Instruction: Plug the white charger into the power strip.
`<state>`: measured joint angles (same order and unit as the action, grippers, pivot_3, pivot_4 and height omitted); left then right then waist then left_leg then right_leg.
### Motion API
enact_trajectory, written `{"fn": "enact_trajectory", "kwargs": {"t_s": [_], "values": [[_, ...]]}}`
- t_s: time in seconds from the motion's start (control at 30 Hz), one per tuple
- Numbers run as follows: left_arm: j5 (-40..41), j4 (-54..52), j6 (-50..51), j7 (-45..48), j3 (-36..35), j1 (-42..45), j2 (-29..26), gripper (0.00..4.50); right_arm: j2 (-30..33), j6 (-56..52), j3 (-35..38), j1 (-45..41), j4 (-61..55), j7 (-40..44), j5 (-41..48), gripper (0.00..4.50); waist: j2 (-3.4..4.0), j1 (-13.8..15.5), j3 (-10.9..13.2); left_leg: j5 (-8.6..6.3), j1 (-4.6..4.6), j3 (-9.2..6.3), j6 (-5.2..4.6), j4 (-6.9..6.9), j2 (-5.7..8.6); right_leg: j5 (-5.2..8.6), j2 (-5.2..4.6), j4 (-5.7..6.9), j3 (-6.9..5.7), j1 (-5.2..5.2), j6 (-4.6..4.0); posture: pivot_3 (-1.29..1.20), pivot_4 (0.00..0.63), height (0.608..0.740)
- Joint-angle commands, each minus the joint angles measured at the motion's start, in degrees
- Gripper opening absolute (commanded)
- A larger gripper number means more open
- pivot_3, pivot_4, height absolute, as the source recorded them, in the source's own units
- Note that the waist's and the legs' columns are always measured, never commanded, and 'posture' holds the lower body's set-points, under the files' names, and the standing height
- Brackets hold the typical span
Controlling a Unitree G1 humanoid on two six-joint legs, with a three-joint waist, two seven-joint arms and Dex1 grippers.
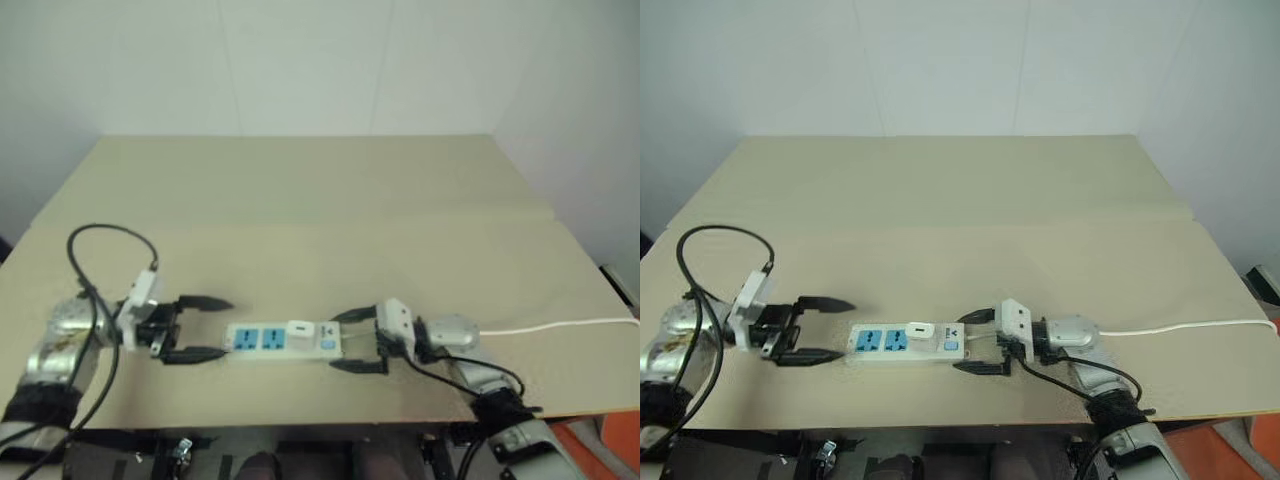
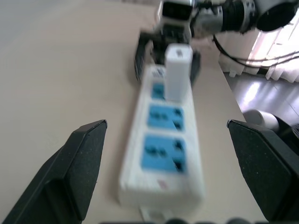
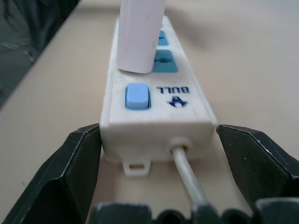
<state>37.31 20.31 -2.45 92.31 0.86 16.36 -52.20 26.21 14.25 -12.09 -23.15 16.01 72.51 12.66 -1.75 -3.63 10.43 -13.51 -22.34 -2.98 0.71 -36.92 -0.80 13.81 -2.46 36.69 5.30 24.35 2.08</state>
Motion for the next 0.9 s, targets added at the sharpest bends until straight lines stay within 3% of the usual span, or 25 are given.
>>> {"fn": "enact_trajectory", "kwargs": {"t_s": [0.03, 0.47, 0.9], "values": [[1.09, -3.39, -0.11, 0.19, -3.46, -1.94, -1.35, 4.5, 4.15, -1.84, 3.4, 1.54, -6.0, 2.36, 3.83, 4.45, 0.0, 0.49, 0.12, 0.0, 0.0, -0.01, 0.0, 0.0, -0.01, 0.0, 0.01, 0.0, -0.03, 0.0, 0.0, 0.0, 0.15, 0.74], [-0.13, -7.93, 1.32, 0.19, -9.93, -8.46, -1.18, 4.5, 19.98, -14.25, 15.28, 14.74, -26.21, 3.56, 15.44, 4.45, -0.01, 1.13, 0.26, 0.0, 0.02, 0.0, 0.0, -0.01, -0.02, 0.03, 0.02, 0.02, -0.12, -0.05, -0.01, 0.0, 0.15, 0.74], [-1.71, -7.05, 3.44, 0.16, -10.26, -5.63, 0.76, 4.5, 22.32, -18.06, 20.67, 19.73, -30.54, -1.32, 14.71, 4.45, -0.03, 1.17, 0.26, 0.0, 0.05, 0.01, 0.0, -0.08, -0.02, 0.03, 0.03, 0.07, -0.12, -0.1, -0.01, 0.0, 0.15, 0.74]]}}
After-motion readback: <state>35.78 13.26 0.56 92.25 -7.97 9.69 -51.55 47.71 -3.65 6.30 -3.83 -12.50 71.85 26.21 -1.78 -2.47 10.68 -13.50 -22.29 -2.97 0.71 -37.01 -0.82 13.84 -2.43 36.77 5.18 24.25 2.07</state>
